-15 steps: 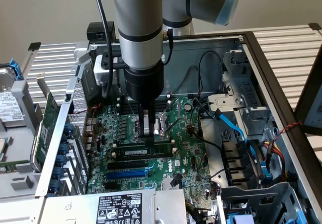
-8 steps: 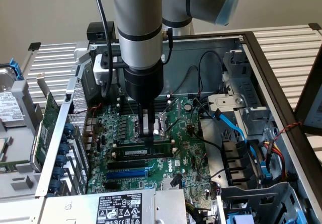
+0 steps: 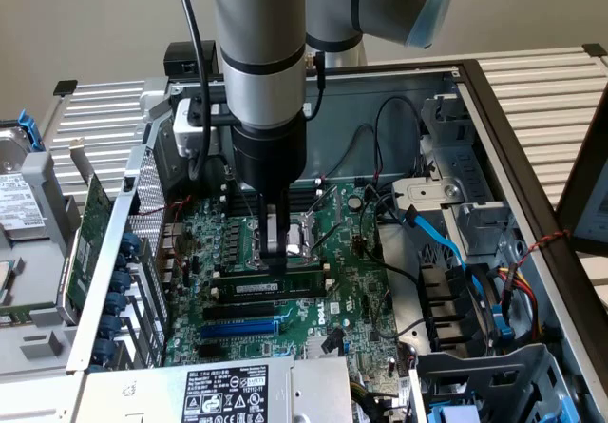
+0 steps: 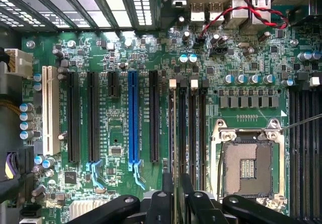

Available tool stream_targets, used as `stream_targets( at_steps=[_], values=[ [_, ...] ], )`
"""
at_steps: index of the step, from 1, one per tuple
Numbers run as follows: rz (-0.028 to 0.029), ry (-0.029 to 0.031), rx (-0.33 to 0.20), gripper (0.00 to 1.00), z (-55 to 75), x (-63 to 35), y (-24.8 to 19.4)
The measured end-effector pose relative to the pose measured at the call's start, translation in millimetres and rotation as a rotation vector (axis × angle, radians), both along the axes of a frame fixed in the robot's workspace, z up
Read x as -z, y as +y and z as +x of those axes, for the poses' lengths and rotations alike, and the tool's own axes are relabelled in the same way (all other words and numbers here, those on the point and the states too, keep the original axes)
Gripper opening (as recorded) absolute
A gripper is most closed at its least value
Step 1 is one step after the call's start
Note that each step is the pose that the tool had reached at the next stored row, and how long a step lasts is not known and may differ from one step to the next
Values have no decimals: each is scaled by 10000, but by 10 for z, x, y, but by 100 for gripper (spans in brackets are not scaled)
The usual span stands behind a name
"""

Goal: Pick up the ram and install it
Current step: 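Press down the ram until it locks into place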

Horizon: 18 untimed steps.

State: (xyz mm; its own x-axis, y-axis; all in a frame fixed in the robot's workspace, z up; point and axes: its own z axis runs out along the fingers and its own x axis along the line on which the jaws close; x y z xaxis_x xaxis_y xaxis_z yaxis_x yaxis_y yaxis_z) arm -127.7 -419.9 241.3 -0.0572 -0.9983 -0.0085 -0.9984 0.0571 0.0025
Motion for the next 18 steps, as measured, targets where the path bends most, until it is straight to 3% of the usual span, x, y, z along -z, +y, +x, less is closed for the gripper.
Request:
stream_targets(
  at_steps=[3, 5, 18],
  values=[
    [0, 32, 0, 18, -12, -2, 1],
    [-1, 44, 3, 10, -17, -3, 0],
    [-1, 101, 15, 10, -37, 49, 27]
  ],
)
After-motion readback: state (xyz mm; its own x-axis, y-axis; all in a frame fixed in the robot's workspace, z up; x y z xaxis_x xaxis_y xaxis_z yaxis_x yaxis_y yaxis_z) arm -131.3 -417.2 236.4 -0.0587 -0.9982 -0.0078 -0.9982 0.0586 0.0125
